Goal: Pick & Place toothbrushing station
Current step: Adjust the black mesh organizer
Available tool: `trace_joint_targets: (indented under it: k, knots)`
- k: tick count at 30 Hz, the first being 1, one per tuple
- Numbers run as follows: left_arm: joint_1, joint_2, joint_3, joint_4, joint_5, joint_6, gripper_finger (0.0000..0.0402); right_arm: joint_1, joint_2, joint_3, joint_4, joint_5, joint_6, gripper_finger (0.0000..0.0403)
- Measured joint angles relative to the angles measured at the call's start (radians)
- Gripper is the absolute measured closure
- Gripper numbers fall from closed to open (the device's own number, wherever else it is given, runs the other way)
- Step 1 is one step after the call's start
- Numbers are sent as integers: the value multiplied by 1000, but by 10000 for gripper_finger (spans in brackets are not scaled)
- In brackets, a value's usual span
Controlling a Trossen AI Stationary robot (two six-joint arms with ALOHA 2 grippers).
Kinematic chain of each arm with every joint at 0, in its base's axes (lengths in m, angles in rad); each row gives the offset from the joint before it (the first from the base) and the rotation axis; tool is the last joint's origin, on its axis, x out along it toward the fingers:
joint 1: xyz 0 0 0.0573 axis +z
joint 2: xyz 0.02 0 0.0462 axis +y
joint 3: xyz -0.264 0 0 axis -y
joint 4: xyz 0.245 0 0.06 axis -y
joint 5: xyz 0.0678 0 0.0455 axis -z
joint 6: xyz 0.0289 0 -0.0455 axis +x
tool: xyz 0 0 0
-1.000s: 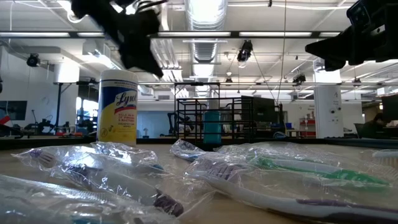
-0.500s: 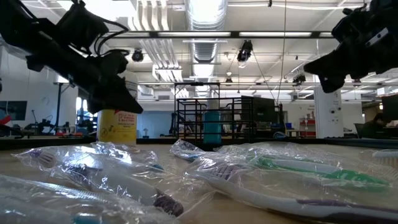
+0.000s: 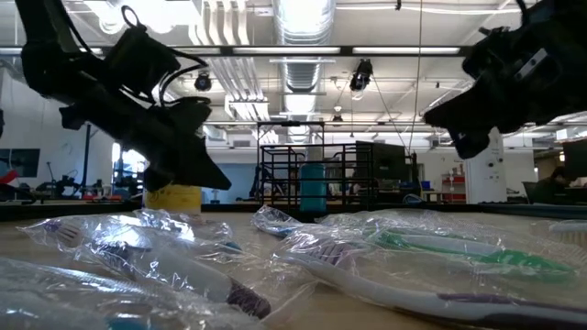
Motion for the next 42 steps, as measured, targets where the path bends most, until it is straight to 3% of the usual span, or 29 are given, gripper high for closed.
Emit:
trace_joint_targets:
  k: [8,15,22,28,42]
  knots:
    - [-14,92,119,-29,-36,37,398,0,290,181,14,-2,5,394]
    - [-12,94,115,-115,-120,-37,398,-3,392,222,11,-5,32,394]
    - [-26,121,118,-122,-84,-91,399,-21,513,289,2,-2,42,394]
    - [-48,124,122,-120,-82,-96,396,-34,567,305,-15,4,72,394]
    - [-86,125,142,-135,-52,-108,399,-45,571,291,-22,166,99,394]
